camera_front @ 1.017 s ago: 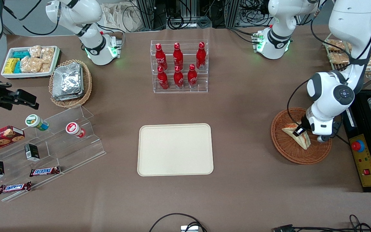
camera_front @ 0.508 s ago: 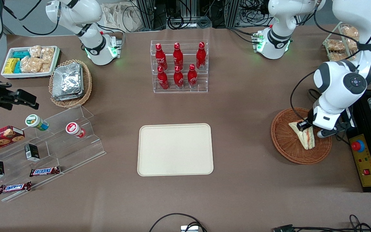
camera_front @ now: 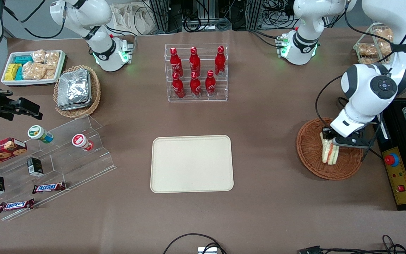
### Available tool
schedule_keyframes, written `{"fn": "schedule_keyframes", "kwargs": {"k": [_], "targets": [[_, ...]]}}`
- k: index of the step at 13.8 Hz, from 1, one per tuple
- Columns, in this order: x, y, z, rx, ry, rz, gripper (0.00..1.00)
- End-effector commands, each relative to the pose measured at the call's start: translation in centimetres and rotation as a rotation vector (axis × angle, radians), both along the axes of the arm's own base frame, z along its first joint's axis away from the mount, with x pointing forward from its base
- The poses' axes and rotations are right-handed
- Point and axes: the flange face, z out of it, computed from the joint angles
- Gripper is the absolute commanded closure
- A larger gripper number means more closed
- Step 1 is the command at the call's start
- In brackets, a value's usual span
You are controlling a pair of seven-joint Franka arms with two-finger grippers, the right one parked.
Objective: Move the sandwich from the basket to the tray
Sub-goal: 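Close the left gripper on the sandwich and lift it, then carry the sandwich with the left gripper over the cream tray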
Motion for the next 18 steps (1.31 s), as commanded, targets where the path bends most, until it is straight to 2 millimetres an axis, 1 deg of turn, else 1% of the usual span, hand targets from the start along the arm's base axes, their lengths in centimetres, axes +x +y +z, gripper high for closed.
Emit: {"fn": "schedule_keyframes", "kwargs": {"k": [1,4,5,7,11,14,17,18], "targets": [[0.9,-2.3,2.7,0.012,0.002,-0.014,0.80],[2.8,-4.6,6.1,0.014,0.051,-0.001,0.80],[3.2,-5.3,6.7,0.014,0.073,0.017,0.80],[4.3,-7.6,8.5,-0.001,0.072,0.036,0.80],[5.9,-11.7,9.7,-0.031,0.087,0.070,0.80],[6.9,-16.0,11.0,-0.051,0.091,0.096,0.80],[7.9,-19.4,11.1,-0.045,0.095,0.098,0.78],[8.2,-20.6,10.7,-0.042,0.095,0.109,0.78]]}}
